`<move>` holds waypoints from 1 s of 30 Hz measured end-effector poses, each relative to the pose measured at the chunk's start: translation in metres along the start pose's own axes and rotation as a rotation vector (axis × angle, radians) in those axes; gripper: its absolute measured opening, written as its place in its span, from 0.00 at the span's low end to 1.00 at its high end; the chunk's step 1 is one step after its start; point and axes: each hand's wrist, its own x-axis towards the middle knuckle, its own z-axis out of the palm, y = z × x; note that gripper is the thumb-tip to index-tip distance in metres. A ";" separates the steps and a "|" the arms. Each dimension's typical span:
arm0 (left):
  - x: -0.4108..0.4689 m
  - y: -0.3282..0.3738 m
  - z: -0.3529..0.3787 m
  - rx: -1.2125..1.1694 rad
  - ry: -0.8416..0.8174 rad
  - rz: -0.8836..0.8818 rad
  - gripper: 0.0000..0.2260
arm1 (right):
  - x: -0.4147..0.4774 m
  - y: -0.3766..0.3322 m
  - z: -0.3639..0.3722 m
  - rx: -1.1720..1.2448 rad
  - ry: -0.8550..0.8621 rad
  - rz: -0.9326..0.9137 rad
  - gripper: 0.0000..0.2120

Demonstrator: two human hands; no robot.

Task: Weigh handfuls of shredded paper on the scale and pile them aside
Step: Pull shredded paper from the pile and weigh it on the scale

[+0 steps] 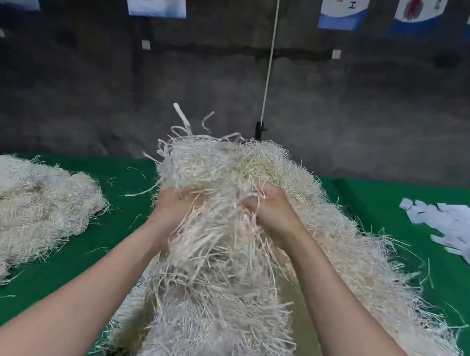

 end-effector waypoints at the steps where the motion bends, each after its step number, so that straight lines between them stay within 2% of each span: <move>1: -0.003 -0.002 0.004 0.058 0.027 0.057 0.23 | 0.001 -0.007 0.004 0.063 0.021 0.028 0.23; 3: -0.009 0.000 0.003 0.007 0.048 0.145 0.35 | 0.002 -0.015 0.010 0.120 0.089 0.070 0.23; 5: -0.007 0.005 -0.001 -0.195 -0.135 0.206 0.30 | 0.005 -0.016 0.011 0.194 0.176 0.102 0.23; 6: -0.006 0.006 -0.003 -0.213 -0.239 0.170 0.27 | 0.006 -0.014 0.011 0.247 0.213 0.117 0.24; 8: -0.005 0.007 0.001 0.049 -0.384 0.095 0.31 | 0.004 -0.018 0.017 0.404 0.206 0.144 0.20; 9: -0.007 0.005 0.007 0.200 -0.383 0.092 0.32 | 0.002 -0.024 0.022 0.460 0.142 0.153 0.16; 10: -0.007 0.003 0.012 0.260 -0.319 0.108 0.27 | 0.000 -0.028 0.027 0.509 0.052 0.147 0.13; 11: -0.009 0.002 0.014 0.222 -0.206 0.095 0.21 | -0.002 -0.033 0.029 0.566 -0.023 0.126 0.11; 12: -0.007 0.001 0.014 0.102 -0.088 0.051 0.21 | -0.002 -0.036 0.028 0.624 -0.056 0.097 0.10; 13: -0.005 -0.001 0.008 -0.043 -0.003 -0.011 0.24 | 0.000 -0.037 0.023 0.633 -0.022 0.053 0.11; 14: 0.000 -0.002 0.002 -0.180 0.039 -0.076 0.27 | 0.002 -0.036 0.013 0.549 0.106 -0.003 0.10; 15: 0.001 -0.004 -0.006 -0.260 0.039 -0.109 0.24 | 0.002 -0.031 0.003 0.385 0.278 -0.069 0.09; 16: 0.003 -0.004 -0.013 -0.300 0.023 -0.132 0.17 | 0.001 -0.023 -0.006 0.213 0.417 -0.129 0.09; 17: 0.002 -0.004 -0.017 -0.315 0.007 -0.147 0.10 | -0.002 -0.015 -0.010 0.067 0.438 -0.163 0.10; 18: 0.000 -0.004 -0.018 -0.332 -0.004 -0.169 0.05 | -0.008 -0.007 -0.005 -0.034 0.322 -0.173 0.08; 19: -0.002 -0.002 -0.016 -0.351 -0.016 -0.164 0.04 | -0.013 0.000 0.007 -0.126 0.124 -0.136 0.06; 20: -0.003 0.000 -0.013 -0.363 -0.023 -0.154 0.04 | -0.015 0.010 0.022 -0.261 -0.054 -0.090 0.15; 21: -0.004 0.003 -0.008 -0.371 -0.028 -0.143 0.05 | -0.013 0.026 0.036 -0.408 -0.162 -0.060 0.24; 22: -0.004 0.006 -0.002 -0.386 -0.035 -0.134 0.07 | -0.012 0.038 0.048 -0.535 -0.177 -0.048 0.28; 25: -0.003 0.014 0.008 -0.372 0.008 -0.145 0.10 | -0.008 0.061 0.051 -0.670 0.018 -0.088 0.25; 27: -0.001 0.014 0.005 -0.417 0.049 -0.108 0.10 | -0.007 0.080 0.025 -0.919 0.043 -0.036 0.25; 29: 0.000 0.013 0.000 -0.457 0.082 -0.089 0.08 | -0.009 0.104 -0.012 -1.204 0.059 0.049 0.32; 30: 0.002 0.012 -0.001 -0.443 0.118 -0.088 0.09 | -0.014 0.117 -0.029 -1.252 0.066 0.097 0.31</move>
